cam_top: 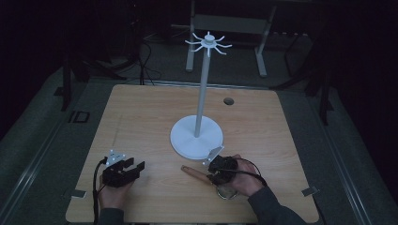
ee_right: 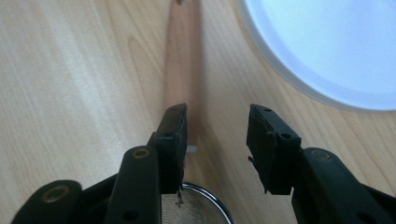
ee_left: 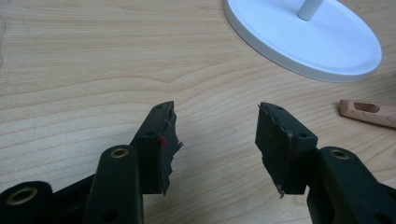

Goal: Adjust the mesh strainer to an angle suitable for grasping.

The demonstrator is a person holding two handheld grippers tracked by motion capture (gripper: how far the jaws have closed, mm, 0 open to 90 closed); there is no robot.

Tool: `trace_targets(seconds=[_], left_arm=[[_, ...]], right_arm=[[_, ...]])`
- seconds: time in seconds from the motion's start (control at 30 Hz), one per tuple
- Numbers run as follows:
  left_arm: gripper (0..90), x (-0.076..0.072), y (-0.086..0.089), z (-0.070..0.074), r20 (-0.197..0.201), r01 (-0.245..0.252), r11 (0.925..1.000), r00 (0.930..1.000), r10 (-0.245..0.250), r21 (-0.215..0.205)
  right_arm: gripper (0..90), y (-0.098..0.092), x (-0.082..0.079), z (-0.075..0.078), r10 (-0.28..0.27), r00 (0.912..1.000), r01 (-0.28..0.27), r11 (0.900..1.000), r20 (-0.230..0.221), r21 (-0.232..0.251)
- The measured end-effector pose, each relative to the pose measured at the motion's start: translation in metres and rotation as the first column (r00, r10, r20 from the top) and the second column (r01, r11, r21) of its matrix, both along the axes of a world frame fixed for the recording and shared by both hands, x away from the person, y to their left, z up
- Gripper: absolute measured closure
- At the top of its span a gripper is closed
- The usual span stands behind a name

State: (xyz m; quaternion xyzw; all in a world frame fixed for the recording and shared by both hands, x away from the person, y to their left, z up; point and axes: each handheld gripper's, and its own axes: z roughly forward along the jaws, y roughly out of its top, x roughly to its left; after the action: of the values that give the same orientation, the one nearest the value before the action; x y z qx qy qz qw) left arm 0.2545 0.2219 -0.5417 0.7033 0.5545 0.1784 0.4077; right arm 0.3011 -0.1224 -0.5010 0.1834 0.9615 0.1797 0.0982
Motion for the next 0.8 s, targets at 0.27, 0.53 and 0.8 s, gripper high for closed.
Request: trace_targets(seconds=[0.27,0.53,0.8], left_arm=[[48.1,0.0,0.0,0.0,-0.004,-0.005,1.0,1.0,0.005,0.001],[48.3,0.0,0.001,0.0,-0.006,-0.009,1.0,0.9999,0.009,0.002],[48.4,0.0,0.0,-0.001,-0.009,-0.009,0.9999,0.9999,0.009,0.005]], right_arm=[[58.3,0.012,-0.001,-0.007,0.031,0.9987,-0.032,0.999,-0.041,-0.033],[64.3,0.018,0.003,-0.016,0.03,0.9937,-0.038,0.997,-0.108,-0.07],[65.5,0.017,0.005,-0.022,0.011,0.9888,-0.026,0.995,-0.149,-0.097]])
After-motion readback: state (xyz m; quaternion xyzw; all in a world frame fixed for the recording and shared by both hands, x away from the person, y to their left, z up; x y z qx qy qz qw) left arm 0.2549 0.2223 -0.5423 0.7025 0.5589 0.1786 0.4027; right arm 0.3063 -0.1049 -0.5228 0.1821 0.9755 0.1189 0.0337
